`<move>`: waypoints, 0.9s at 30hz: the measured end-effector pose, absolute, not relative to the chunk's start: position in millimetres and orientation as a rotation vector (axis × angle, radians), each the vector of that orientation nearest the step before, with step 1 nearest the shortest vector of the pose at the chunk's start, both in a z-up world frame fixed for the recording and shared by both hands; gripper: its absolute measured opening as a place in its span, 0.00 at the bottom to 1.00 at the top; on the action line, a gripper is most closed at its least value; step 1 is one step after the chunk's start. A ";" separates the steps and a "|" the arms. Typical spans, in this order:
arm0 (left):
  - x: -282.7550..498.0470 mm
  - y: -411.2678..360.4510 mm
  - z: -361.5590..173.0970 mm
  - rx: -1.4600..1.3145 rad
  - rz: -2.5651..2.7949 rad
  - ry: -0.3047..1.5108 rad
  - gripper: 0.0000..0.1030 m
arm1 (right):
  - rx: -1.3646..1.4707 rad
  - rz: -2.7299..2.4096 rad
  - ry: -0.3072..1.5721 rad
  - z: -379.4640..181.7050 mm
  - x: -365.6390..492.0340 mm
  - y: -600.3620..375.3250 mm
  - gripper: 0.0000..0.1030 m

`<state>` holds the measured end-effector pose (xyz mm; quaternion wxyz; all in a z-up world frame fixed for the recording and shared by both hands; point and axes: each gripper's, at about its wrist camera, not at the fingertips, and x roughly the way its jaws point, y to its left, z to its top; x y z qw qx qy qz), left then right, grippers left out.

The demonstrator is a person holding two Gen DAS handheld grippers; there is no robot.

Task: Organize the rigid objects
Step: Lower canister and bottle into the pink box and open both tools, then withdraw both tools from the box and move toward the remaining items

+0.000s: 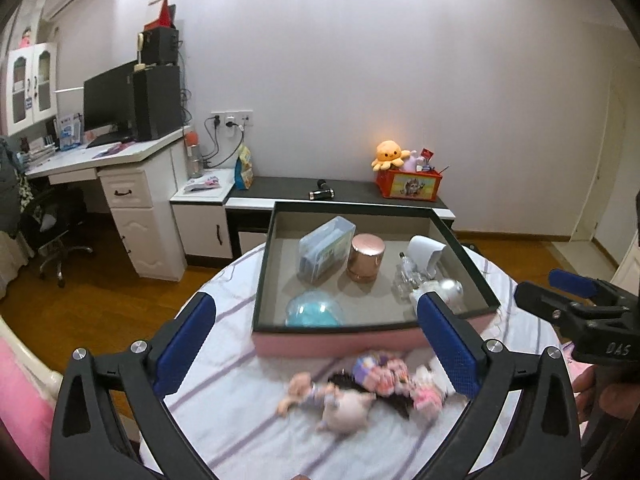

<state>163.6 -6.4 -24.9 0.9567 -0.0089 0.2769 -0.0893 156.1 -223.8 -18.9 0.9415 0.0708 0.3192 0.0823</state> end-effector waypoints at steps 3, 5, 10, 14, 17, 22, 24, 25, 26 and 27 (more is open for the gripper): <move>145.1 -3.0 -22.9 -0.033 -0.173 0.558 0.99 | 0.143 0.170 0.641 -15.3 136.3 -222.5 1.00; 132.0 -1.0 -21.5 -0.031 -0.166 0.552 0.99 | 0.146 0.173 0.629 -13.6 122.1 -221.8 1.00; 103.6 4.1 -18.8 -0.041 -0.141 0.544 0.99 | 0.159 0.177 0.614 -11.2 92.0 -220.0 1.00; 82.3 6.0 -17.5 -0.046 -0.124 0.545 1.00 | 0.155 0.176 0.603 -9.5 67.4 -215.8 1.00; 67.1 8.2 -18.6 -0.055 -0.120 0.550 1.00 | 0.142 0.171 0.599 -8.2 56.0 -213.6 1.00; 47.0 7.2 -18.4 -0.048 -0.123 0.546 1.00 | 0.132 0.161 0.598 -9.8 38.9 -211.3 1.00; 39.1 8.0 -17.6 -0.047 -0.126 0.539 1.00 | 0.125 0.159 0.595 -9.3 32.5 -210.8 1.00; 36.9 8.1 -17.4 -0.046 -0.125 0.537 1.00 | 0.122 0.159 0.593 -8.7 30.0 -209.9 1.00; 34.8 8.6 -17.3 -0.046 -0.123 0.536 1.00 | 0.119 0.158 0.590 -8.0 27.0 -209.4 1.00; 33.0 9.7 -17.1 -0.048 -0.124 0.537 1.00 | 0.117 0.157 0.588 -7.4 25.2 -209.3 1.00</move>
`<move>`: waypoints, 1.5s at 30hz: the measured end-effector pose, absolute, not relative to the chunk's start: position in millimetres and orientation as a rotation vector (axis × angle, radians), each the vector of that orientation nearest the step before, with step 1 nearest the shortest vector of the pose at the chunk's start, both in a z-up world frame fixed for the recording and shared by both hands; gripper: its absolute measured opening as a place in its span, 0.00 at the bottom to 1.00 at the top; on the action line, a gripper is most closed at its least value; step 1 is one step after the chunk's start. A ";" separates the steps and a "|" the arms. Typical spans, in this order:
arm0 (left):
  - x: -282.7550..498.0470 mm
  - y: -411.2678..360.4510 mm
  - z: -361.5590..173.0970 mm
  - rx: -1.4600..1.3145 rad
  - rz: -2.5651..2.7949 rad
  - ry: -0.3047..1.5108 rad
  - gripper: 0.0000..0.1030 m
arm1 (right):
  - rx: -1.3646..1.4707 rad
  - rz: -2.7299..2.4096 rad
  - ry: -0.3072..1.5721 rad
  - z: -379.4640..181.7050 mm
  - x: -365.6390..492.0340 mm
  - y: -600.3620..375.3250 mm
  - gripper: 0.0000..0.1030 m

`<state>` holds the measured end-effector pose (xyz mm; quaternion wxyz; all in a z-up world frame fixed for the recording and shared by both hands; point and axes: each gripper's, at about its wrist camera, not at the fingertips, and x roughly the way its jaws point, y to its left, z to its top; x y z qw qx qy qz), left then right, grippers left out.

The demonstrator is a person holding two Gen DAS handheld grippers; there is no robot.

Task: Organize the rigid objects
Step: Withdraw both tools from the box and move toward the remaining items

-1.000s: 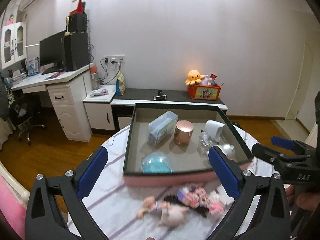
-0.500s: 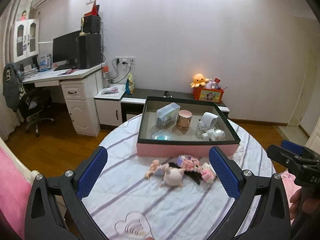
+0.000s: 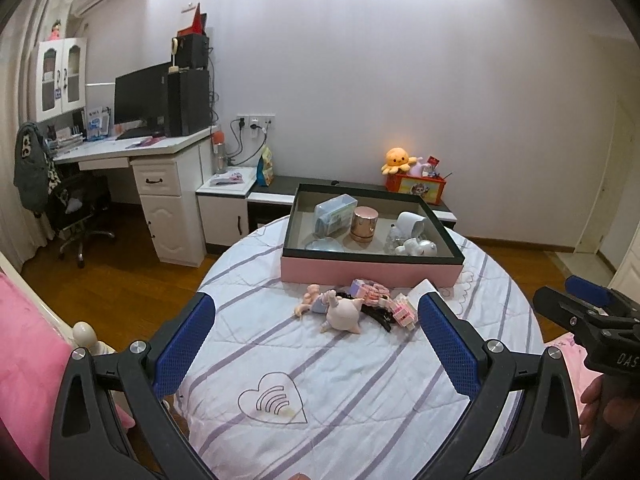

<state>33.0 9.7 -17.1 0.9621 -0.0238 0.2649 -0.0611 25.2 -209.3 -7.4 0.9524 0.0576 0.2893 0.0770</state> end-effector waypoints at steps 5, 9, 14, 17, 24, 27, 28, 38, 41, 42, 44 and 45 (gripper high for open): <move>26.4 14.1 -16.4 -0.058 -0.118 0.534 1.00 | 0.113 0.156 0.583 -5.1 19.5 -208.4 1.00; 23.2 15.9 -16.6 -0.064 -0.116 0.533 1.00 | 0.101 0.156 0.591 -5.6 18.4 -205.6 1.00; 22.8 15.8 -17.1 -0.064 -0.115 0.532 1.00 | 0.100 0.155 0.590 -5.5 17.3 -205.0 1.00; 22.4 16.0 -17.5 -0.067 -0.118 0.535 1.00 | 0.098 0.154 0.594 -6.5 17.2 -204.8 1.00; 22.1 16.5 -18.1 -0.068 -0.118 0.537 1.00 | 0.102 0.149 0.597 -8.3 16.8 -205.9 1.00; 21.7 16.4 -18.3 -0.068 -0.120 0.537 1.00 | 0.102 0.149 0.598 -7.9 16.8 -206.6 1.00; 22.0 16.3 -18.1 -0.067 -0.119 0.537 1.00 | 0.102 0.148 0.599 -8.3 16.5 -206.9 1.00; 23.1 15.1 -19.4 -0.067 -0.119 0.541 1.00 | 0.104 0.146 0.604 -9.4 19.6 -209.0 1.00; 24.0 14.4 -21.0 -0.067 -0.119 0.544 1.00 | 0.104 0.144 0.605 -10.4 20.8 -210.0 1.00; 24.2 14.5 -22.0 -0.068 -0.118 0.546 1.00 | 0.104 0.144 0.606 -10.5 20.7 -209.9 1.00; 28.8 13.2 -25.7 -0.068 -0.118 0.553 1.00 | 0.105 0.142 0.611 -12.8 22.3 -210.9 1.00; 29.8 13.1 -27.3 -0.067 -0.118 0.556 1.00 | 0.106 0.142 0.613 -14.0 23.4 -210.9 1.00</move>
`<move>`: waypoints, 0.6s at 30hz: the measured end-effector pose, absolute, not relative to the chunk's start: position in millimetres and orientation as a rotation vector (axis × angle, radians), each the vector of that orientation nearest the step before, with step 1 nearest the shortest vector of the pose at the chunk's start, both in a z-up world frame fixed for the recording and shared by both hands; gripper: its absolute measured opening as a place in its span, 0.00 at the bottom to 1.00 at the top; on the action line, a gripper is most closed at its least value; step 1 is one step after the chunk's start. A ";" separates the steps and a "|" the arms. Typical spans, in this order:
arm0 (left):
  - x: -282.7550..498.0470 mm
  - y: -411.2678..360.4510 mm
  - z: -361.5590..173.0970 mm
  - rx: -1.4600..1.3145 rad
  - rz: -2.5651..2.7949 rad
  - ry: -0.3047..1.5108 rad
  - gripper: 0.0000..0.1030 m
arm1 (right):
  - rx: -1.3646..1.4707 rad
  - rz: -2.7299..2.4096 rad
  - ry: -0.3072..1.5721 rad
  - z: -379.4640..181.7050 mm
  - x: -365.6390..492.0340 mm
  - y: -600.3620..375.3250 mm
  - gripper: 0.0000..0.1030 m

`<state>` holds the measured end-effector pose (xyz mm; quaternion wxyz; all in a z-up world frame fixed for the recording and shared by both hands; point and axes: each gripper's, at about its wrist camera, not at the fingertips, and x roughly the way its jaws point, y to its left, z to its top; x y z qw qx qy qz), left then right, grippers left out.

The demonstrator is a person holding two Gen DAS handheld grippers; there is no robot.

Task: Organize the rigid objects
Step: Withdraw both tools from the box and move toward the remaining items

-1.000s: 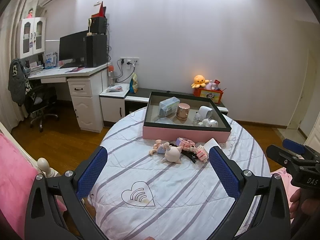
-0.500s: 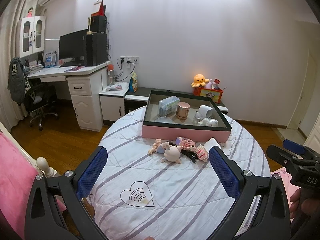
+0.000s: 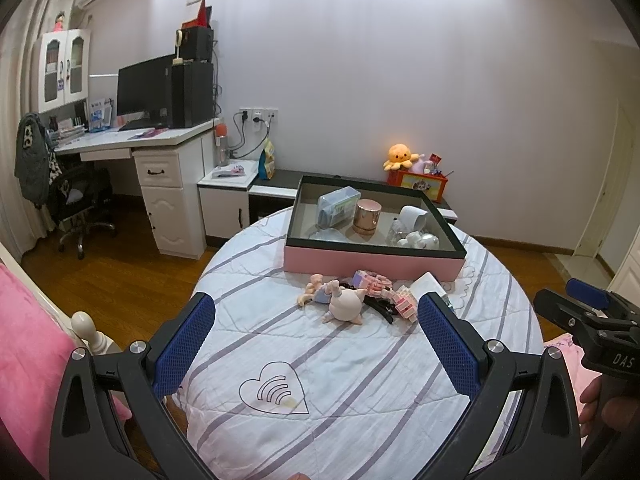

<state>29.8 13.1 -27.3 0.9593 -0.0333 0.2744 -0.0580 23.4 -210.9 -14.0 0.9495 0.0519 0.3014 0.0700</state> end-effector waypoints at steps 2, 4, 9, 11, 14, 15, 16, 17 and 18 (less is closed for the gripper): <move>34.3 13.4 -30.4 -0.069 -0.116 0.565 1.00 | 0.106 0.140 0.621 -16.9 26.6 -211.1 1.00; 38.6 13.5 -33.9 -0.071 -0.116 0.575 1.00 | 0.106 0.138 0.630 -19.7 30.4 -210.6 1.00; 51.5 14.4 -45.3 -0.069 -0.112 0.607 1.00 | 0.106 0.126 0.662 -30.4 43.5 -211.4 1.00; 59.3 15.0 -52.8 -0.068 -0.108 0.629 1.00 | 0.107 0.120 0.681 -37.0 50.9 -212.7 1.00; 72.8 14.2 -65.1 -0.062 -0.104 0.661 1.00 | 0.111 0.114 0.710 -47.2 62.8 -215.7 1.00; 78.8 13.4 -70.6 -0.058 -0.104 0.676 1.00 | 0.113 0.113 0.723 -52.3 68.3 -217.1 1.00; 84.0 11.8 -75.6 -0.055 -0.105 0.689 1.00 | 0.113 0.111 0.734 -56.0 72.5 -217.8 1.00; 87.9 10.0 -78.8 -0.052 -0.106 0.697 1.00 | 0.113 0.108 0.751 -62.3 79.5 -218.9 1.00; 93.3 8.3 -82.9 -0.047 -0.107 0.708 1.00 | 0.113 0.107 0.760 -65.6 82.5 -219.0 1.00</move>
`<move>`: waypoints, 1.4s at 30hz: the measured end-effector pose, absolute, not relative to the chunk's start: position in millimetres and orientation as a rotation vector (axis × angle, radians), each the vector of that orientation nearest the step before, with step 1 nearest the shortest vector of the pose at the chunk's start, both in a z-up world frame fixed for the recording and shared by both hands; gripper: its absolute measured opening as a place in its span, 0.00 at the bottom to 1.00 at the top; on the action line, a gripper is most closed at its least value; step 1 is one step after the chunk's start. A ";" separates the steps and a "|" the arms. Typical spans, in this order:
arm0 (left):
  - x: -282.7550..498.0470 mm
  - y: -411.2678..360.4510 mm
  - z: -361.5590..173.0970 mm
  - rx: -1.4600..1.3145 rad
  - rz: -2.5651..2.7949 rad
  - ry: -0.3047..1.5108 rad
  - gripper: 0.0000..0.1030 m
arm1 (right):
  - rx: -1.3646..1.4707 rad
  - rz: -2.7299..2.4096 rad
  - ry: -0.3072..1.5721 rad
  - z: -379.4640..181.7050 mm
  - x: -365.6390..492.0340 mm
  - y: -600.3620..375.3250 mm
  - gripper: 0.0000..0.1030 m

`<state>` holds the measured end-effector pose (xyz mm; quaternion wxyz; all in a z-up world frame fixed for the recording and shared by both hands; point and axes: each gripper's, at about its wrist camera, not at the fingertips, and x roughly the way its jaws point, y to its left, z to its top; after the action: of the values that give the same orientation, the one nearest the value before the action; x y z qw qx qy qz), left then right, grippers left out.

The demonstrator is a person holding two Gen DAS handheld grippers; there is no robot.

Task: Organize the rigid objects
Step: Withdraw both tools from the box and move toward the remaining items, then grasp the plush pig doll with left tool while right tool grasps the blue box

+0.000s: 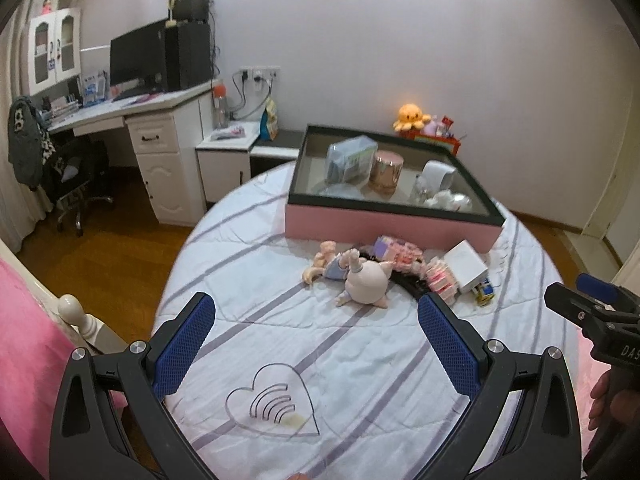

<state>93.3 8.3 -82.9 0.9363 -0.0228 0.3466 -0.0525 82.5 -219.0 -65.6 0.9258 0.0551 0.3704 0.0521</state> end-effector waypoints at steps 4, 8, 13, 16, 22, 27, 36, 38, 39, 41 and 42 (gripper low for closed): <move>118.3 -3.3 -101.6 -0.024 -0.121 0.755 1.00 | 0.117 0.108 0.805 -81.5 102.7 -221.7 1.00; 140.2 -14.4 -117.6 -0.002 -0.129 0.792 1.00 | 0.121 0.111 0.833 -93.7 122.4 -223.9 1.00; 167.1 -22.2 -135.8 0.036 -0.127 0.838 1.00 | 0.119 0.102 0.870 -108.3 143.0 -230.5 1.00; 175.9 -24.1 -144.7 0.046 -0.143 0.857 1.00 | 0.103 0.106 0.899 -115.7 146.9 -232.4 1.00; 189.6 -31.2 -157.3 0.075 -0.143 0.898 1.00 | 0.022 0.104 0.954 -133.2 149.6 -228.8 0.94; 198.6 -27.9 -159.0 0.048 -0.172 0.914 0.93 | -0.008 0.079 0.944 -144.2 161.3 -226.1 0.87; 191.7 -22.9 -154.8 -0.005 -0.222 0.895 0.82 | -0.068 0.149 0.904 -139.9 163.4 -217.2 0.51; 189.8 -21.8 -154.2 -0.011 -0.225 0.894 0.82 | -0.059 0.160 0.906 -137.8 159.1 -220.4 0.35; 187.2 -20.7 -153.6 -0.016 -0.226 0.892 0.82 | -0.041 0.164 0.909 -136.3 157.9 -224.5 0.30; 185.9 -20.2 -153.8 -0.016 -0.226 0.891 0.82 | -0.021 0.164 0.910 -135.4 155.9 -230.5 0.30; 185.4 -20.5 -154.0 -0.016 -0.224 0.891 0.82 | -0.029 0.164 0.911 -136.2 158.3 -228.5 0.30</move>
<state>185.4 -20.5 -154.0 0.8963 -0.0076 0.4301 -0.1080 158.3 -228.5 -136.2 0.8947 -0.0142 0.4394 0.0792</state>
